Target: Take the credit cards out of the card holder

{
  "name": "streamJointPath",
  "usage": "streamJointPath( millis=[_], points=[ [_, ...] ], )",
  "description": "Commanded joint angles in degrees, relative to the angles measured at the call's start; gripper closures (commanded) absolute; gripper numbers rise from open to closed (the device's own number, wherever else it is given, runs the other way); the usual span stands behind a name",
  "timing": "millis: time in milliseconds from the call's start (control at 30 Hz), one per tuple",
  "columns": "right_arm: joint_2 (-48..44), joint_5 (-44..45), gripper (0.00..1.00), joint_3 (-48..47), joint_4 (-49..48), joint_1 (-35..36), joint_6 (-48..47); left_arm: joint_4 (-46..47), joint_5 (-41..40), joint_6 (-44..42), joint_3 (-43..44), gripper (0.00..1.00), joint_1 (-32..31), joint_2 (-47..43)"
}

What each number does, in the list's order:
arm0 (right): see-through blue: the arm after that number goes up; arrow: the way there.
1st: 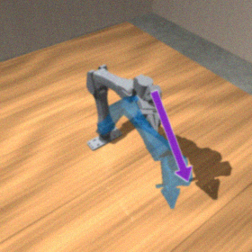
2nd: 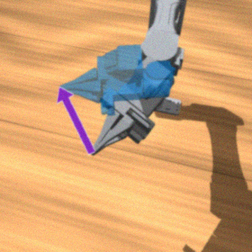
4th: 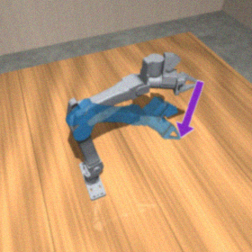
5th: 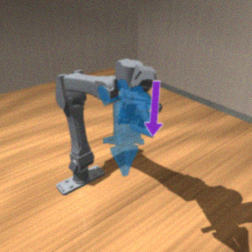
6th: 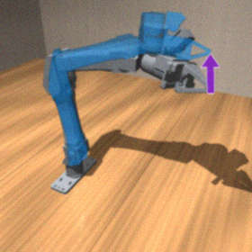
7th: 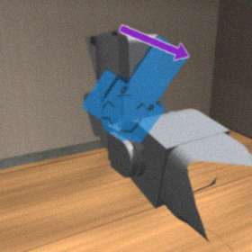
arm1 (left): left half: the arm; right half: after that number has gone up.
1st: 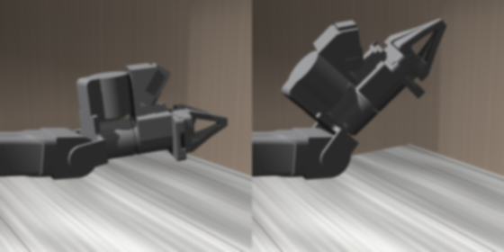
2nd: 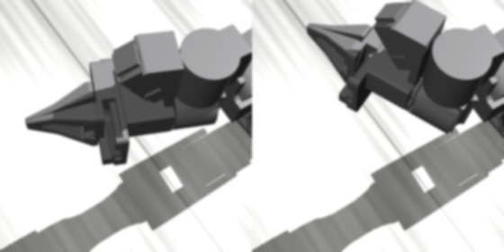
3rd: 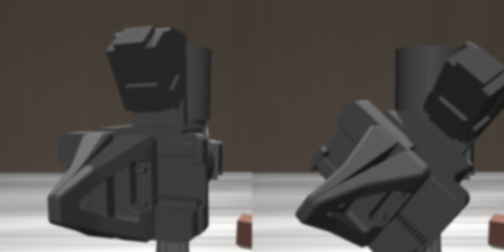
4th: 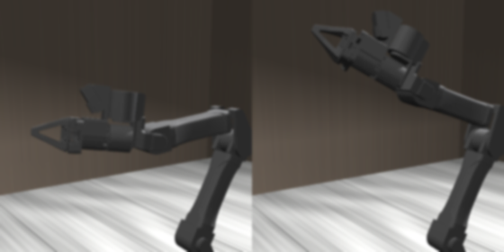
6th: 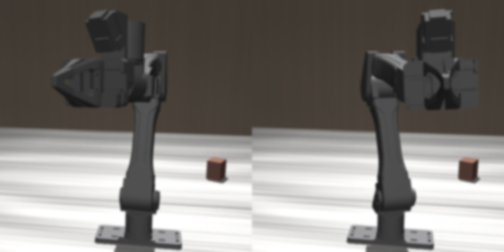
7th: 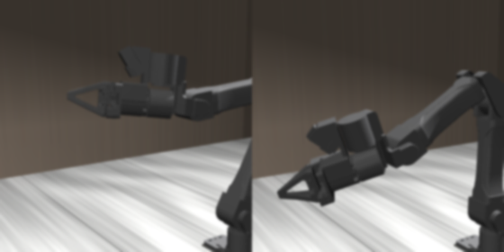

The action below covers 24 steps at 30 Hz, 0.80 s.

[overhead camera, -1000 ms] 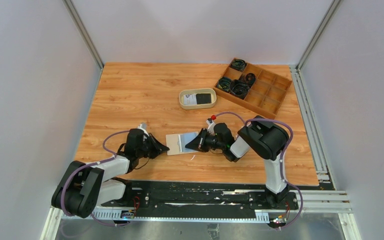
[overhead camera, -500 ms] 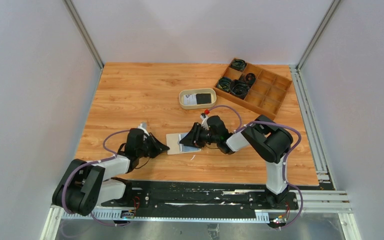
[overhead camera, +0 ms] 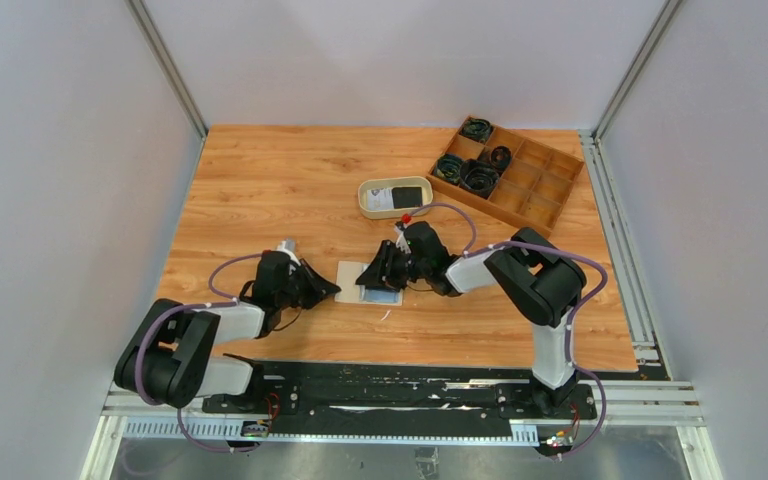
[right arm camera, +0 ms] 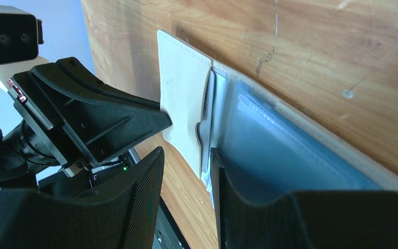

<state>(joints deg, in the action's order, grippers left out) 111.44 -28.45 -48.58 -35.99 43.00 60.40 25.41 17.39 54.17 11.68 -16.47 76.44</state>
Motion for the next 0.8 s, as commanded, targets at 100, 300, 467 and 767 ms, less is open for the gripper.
streamJointPath(
  millis=[100, 300, 467, 767],
  points=[
    [5.9, 3.5, 0.57, -1.5, 13.7, 1.6, -2.2, -13.5, -7.8, -3.8, -2.9, 1.0, 0.0, 6.8],
    [6.7, 5.2, 0.58, -2.0, 17.2, 2.0, -0.5, -13.4, -7.9, -3.7, -3.2, 1.0, -0.2, 7.1],
    [6.2, 9.2, 0.59, -2.7, 25.5, 2.1, 1.5, -13.4, -8.1, -3.4, -3.5, 1.0, -0.5, 7.1],
    [6.2, 15.1, 0.65, -3.8, 34.7, 2.1, 5.7, -12.8, -8.7, -2.7, -3.7, 1.0, -1.7, 8.3]
  ],
)
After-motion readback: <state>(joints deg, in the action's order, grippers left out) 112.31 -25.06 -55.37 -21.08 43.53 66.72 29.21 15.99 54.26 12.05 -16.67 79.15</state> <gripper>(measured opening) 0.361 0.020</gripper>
